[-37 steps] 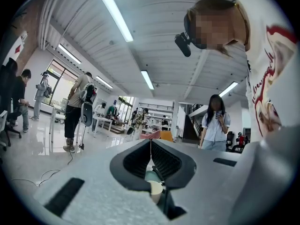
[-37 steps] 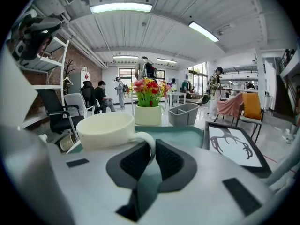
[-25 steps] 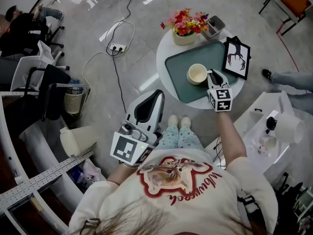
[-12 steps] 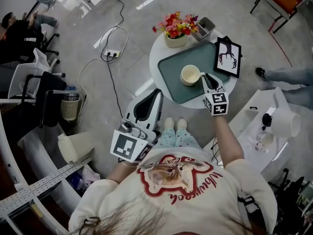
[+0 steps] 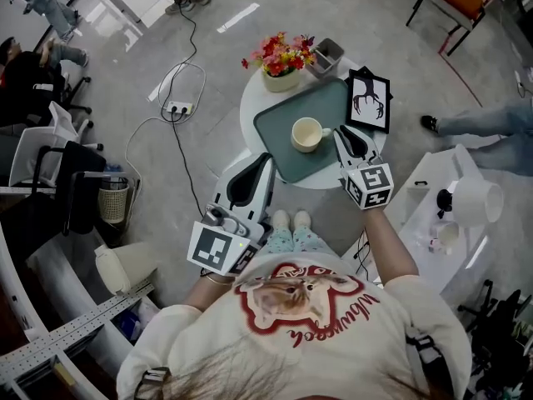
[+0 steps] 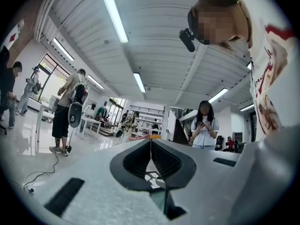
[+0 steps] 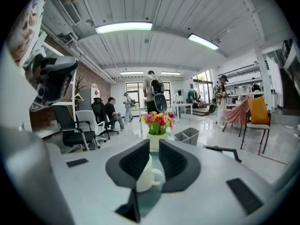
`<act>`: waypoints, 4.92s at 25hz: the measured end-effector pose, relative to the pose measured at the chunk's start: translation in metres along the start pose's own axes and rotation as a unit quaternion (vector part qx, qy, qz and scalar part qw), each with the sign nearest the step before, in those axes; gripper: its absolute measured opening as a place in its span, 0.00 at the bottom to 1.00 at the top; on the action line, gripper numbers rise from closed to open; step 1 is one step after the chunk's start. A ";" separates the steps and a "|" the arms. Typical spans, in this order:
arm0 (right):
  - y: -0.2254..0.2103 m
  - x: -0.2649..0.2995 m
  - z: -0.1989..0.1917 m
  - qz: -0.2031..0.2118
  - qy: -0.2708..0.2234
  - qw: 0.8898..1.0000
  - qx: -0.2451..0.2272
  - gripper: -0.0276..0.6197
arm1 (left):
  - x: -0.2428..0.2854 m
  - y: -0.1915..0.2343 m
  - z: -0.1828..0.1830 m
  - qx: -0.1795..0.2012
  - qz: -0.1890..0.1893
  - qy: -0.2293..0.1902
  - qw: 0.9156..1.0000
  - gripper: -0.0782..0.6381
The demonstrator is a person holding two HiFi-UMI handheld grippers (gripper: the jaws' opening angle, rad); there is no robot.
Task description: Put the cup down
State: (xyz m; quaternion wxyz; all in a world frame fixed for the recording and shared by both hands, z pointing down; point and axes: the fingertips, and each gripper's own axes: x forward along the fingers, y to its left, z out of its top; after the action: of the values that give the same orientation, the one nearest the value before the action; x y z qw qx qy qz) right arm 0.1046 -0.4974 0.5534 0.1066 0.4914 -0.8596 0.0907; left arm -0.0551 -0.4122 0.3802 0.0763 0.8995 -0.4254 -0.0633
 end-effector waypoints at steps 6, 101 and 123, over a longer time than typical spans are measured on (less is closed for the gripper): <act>0.023 -0.026 0.079 0.028 -0.071 0.997 0.006 0.12 | 0.011 -0.011 0.011 0.004 -0.022 -0.030 0.999 0.13; 0.406 -0.543 0.066 0.077 -0.238 0.968 -0.015 0.09 | -0.435 -0.335 -0.019 0.048 -0.034 -0.050 0.997 0.13; 0.419 -0.621 0.062 0.080 -0.249 0.964 -0.052 0.09 | -0.460 -0.414 0.009 0.051 -0.048 -0.087 0.994 0.13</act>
State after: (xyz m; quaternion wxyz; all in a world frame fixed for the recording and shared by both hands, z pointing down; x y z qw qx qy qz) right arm 0.0439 0.2082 0.3031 -0.0932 0.4222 -0.8989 -0.0709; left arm -0.0337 0.2030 0.3152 -0.0105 0.9127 -0.3893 -0.1235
